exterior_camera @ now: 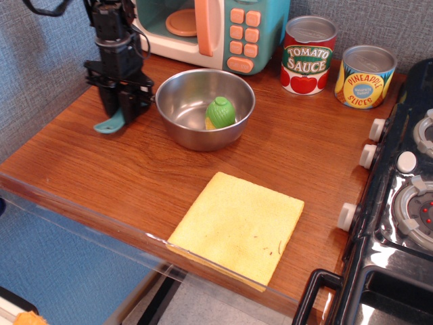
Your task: Move brush onto yellow
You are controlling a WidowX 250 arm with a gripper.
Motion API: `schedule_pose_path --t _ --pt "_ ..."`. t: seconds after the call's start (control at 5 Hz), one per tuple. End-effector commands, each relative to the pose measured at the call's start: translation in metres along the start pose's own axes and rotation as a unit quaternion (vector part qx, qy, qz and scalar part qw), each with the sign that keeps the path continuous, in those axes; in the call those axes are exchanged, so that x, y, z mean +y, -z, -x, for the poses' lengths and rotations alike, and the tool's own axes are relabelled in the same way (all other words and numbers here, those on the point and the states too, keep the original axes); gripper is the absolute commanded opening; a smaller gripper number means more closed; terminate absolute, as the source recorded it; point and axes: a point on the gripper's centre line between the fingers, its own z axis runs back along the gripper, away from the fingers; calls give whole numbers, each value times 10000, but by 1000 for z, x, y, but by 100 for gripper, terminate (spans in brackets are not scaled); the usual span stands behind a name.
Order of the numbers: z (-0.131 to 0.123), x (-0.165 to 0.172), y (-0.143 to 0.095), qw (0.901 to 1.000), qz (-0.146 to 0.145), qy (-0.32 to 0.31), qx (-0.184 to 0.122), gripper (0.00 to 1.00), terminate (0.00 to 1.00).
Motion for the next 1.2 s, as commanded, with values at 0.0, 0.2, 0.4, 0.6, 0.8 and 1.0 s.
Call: schedule_pose_path --t 0.0,0.2,0.4,0.6,0.8,1.0 --pt "25 -4 -128 9895 -554 -704 -1138 0 0" --pt "48 -45 -137 9931 -5 -245 -1149 0 0" --pt "69 -93 -120 9967 213 90 -782 0 0" --pt "82 -142 -103 9974 232 413 -544 0 0" --pt "85 -190 -89 9972 121 596 -430 0 0" --pt "80 -205 -74 9977 86 588 -338 0 0"
